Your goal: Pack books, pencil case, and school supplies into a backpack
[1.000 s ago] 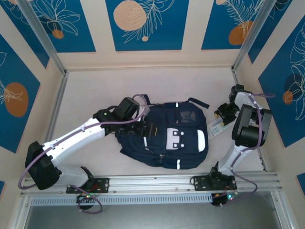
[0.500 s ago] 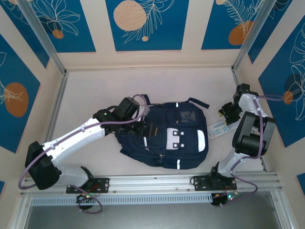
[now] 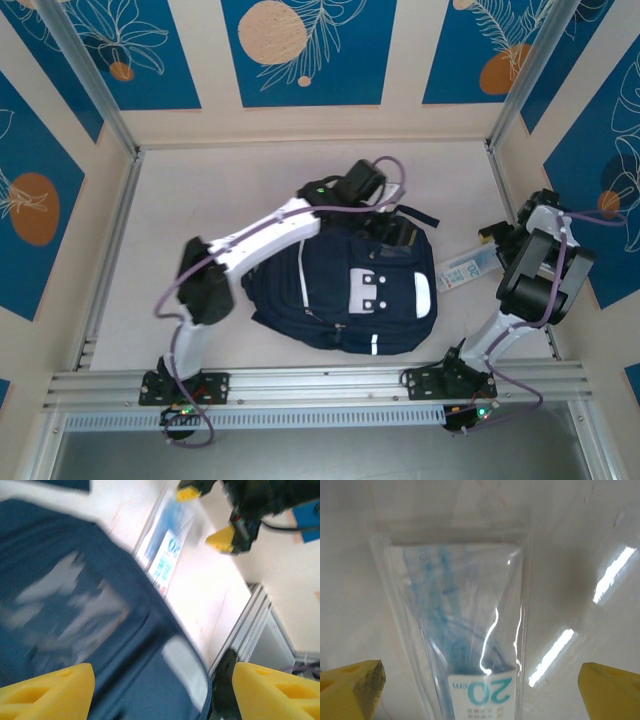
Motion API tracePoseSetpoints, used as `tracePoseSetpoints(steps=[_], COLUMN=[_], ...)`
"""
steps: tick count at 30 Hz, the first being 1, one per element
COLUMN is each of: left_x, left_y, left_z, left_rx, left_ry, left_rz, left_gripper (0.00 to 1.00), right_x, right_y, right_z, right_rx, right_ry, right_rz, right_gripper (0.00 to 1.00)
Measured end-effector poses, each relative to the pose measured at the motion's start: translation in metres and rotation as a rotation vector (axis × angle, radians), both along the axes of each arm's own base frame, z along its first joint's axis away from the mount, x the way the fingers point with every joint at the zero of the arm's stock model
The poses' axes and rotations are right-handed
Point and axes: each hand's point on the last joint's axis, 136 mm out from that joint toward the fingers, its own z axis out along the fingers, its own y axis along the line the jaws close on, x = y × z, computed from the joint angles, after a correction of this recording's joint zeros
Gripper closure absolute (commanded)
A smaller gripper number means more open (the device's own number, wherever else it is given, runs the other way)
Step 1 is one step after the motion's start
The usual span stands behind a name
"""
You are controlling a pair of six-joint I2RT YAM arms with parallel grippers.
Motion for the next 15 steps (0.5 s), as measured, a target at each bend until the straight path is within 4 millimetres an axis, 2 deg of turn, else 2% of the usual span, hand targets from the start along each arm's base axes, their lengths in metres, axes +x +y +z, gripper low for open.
tracePoseSetpoints(steps=[1,3,6,9,12,15], left_x=[0.003,0.005,0.008,0.014,0.016,0.015], left_y=[-0.015,-0.030,-0.044,-0.057,-0.061,-0.059], left_z=[-0.006,-0.021,-0.043,-0.053,-0.059,-0.059], left_rx=[-0.012,-0.013,-0.007,-0.022,-0.023,-0.015], left_ry=[0.002,0.022,0.055,0.070,0.075,0.071], left_rz=[-0.013,-0.024,-0.025,-0.022,-0.020,-0.021], left_gripper=[0.28,0.28,0.28,0.28,0.28,0.28], right_x=[0.002,0.007,0.014,0.020,0.020,0.018], right_y=[-0.001,-0.001,0.000,0.005,0.009,0.014], right_z=[-0.002,-0.007,-0.017,-0.028,-0.031,-0.034], right_rx=[0.009,0.027,0.046,0.074,0.085,0.075], right_ry=[-0.010,-0.011,0.003,0.045,0.122,0.181], right_rz=[-0.003,0.000,0.011,0.048,0.093,0.144], right_gripper=[0.00,0.01,0.01,0.01,0.18,0.30])
